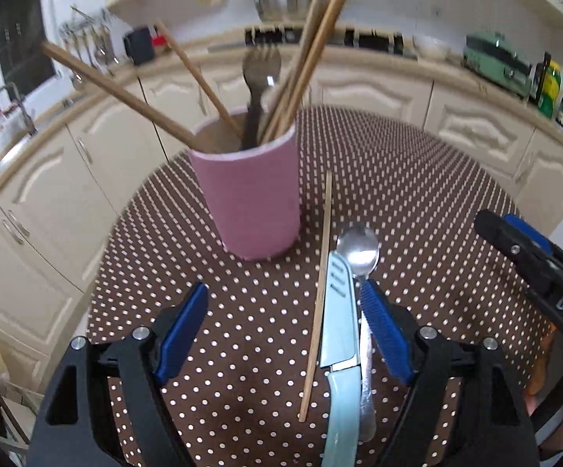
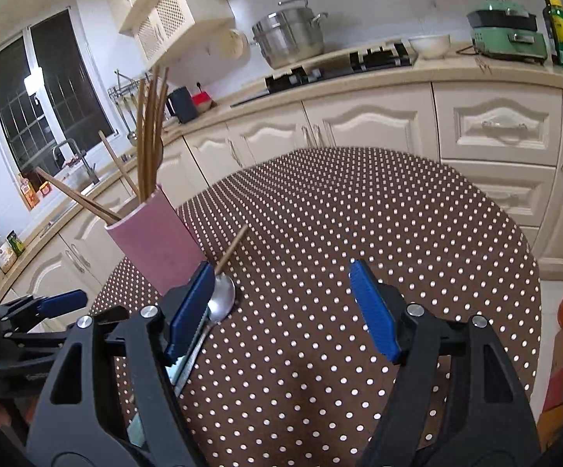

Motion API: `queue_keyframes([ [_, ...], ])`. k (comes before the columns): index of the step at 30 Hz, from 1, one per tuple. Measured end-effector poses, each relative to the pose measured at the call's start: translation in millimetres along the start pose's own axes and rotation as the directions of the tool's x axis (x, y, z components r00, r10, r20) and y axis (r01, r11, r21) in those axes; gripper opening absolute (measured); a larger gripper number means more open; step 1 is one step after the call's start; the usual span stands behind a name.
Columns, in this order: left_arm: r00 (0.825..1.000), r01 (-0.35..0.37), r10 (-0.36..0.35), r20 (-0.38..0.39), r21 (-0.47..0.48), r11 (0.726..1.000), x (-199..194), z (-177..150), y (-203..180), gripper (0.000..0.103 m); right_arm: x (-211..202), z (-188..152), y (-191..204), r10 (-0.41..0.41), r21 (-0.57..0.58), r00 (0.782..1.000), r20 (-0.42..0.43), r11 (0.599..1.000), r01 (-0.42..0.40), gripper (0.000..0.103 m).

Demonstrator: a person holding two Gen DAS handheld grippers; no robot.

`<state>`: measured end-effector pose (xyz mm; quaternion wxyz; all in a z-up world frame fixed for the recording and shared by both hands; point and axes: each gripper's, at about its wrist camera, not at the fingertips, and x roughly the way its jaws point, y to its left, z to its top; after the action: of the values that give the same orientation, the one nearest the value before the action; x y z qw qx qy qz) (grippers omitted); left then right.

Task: Organize utensils
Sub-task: 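Move both open grippers back down toward the remaining utensils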

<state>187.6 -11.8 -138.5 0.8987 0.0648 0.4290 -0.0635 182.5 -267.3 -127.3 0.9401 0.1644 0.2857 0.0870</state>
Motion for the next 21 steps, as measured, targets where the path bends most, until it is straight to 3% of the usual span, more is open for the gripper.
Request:
queue_keyframes([
  [2, 0.999, 0.020, -0.020, -0.033, -0.002, 1.000, 10.2, 2.3, 2.2, 0.078, 2.7, -2.3, -1.6, -0.001, 0.001, 1.000, -0.013, 1.000, 0.001, 0.072],
  [4, 0.996, 0.038, -0.038, -0.082, 0.004, 0.999, 23.0, 2.5, 1.9, 0.063, 5.5, -4.1, -2.8, 0.000, 0.005, 1.000, -0.027, 1.000, 0.001, 0.072],
  [6, 0.991, 0.049, -0.048, -0.126, 0.010, 0.999, 34.4, 1.5, 1.2, 0.059, 7.7, -6.2, -5.7, 0.003, 0.015, 0.999, -0.040, 1.000, -0.002, 0.072],
  [12, 0.984, 0.022, -0.012, -0.175, 0.055, 0.998, 59.3, -2.4, -6.5, 0.058, 10.4, -4.8, -11.0, 0.013, 0.039, 0.998, -0.062, 0.999, -0.011, 0.072],
  [21, 0.982, -0.021, 0.039, -0.185, 0.096, 0.995, 76.0, 5.3, -16.2, 0.058, 16.8, -2.4, -11.9, 0.025, 0.050, 0.996, -0.087, 0.999, -0.021, 0.072],
])
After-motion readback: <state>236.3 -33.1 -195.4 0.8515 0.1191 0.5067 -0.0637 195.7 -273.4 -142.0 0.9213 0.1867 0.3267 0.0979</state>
